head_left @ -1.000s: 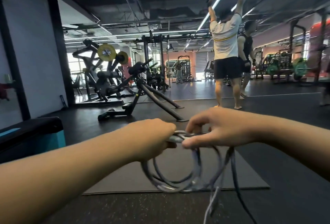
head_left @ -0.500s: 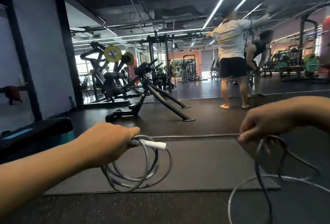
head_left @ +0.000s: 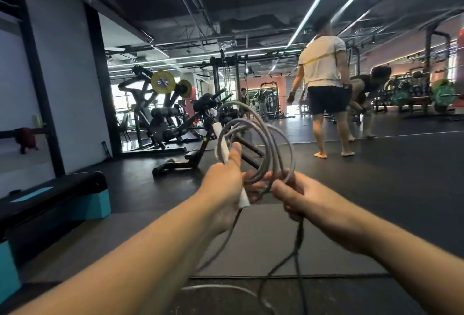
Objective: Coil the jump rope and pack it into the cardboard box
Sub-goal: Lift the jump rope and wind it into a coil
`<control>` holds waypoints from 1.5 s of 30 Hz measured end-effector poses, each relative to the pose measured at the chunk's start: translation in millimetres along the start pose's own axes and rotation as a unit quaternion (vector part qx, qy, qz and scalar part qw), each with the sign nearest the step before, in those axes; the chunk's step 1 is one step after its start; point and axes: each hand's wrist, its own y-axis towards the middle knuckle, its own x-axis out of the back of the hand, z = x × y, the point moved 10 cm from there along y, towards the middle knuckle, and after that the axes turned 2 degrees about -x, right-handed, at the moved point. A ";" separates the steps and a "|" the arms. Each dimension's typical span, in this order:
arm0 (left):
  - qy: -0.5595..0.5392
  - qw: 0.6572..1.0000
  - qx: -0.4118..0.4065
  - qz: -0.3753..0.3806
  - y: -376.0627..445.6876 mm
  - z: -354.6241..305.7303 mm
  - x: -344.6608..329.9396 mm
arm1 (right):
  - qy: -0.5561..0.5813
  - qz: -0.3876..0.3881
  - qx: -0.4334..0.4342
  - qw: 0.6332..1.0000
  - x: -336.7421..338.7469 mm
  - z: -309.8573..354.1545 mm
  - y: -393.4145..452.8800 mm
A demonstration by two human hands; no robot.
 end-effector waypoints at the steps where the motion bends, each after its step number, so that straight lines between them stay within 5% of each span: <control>1: -0.059 0.998 0.026 0.015 -3.7 1.4 -14.2 | 0.023 -0.008 0.023 0.999 -8.2 3.4 0.5; 9: -0.182 0.982 0.056 -0.018 1.8 3.1 -35.9 | 0.241 -0.179 0.082 0.950 -15.9 -8.1 5.2; 20: -0.193 0.977 0.085 0.001 -19.7 25.9 -51.4 | 0.318 -0.281 0.090 0.901 -4.2 -8.0 5.0; 26: -0.126 0.981 0.147 -0.007 -30.5 52.4 -28.9 | 0.172 -0.312 0.100 0.929 28.7 1.6 -2.0; 29: 0.105 0.978 0.057 -0.168 -31.5 35.2 24.7 | 0.012 -0.210 0.104 0.972 23.3 15.2 6.5; 32: 0.454 0.851 -0.173 -0.198 -44.6 -28.6 20.7 | -0.102 -0.123 0.095 0.983 12.0 23.6 9.7; 36: 0.630 0.615 -0.474 -0.032 -65.3 -56.2 -43.8 | -0.204 -0.011 0.092 0.975 -0.3 39.4 8.7; 38: 0.679 0.467 -0.564 0.053 -77.4 -43.2 -75.6 | -0.254 0.027 0.076 0.964 -6.1 43.0 5.7; 39: 0.688 0.426 -0.581 0.083 -79.8 -37.1 -83.6 | -0.287 0.039 0.083 0.954 -7.7 46.4 5.2; 41: 0.690 0.409 -0.588 0.107 -77.9 -36.2 -86.1 | -0.295 0.054 0.074 0.951 -4.1 48.8 7.2; 45: 0.716 0.427 -0.542 0.110 -69.1 -39.5 -83.4 | -0.282 0.103 -0.007 0.954 0.3 37.8 8.4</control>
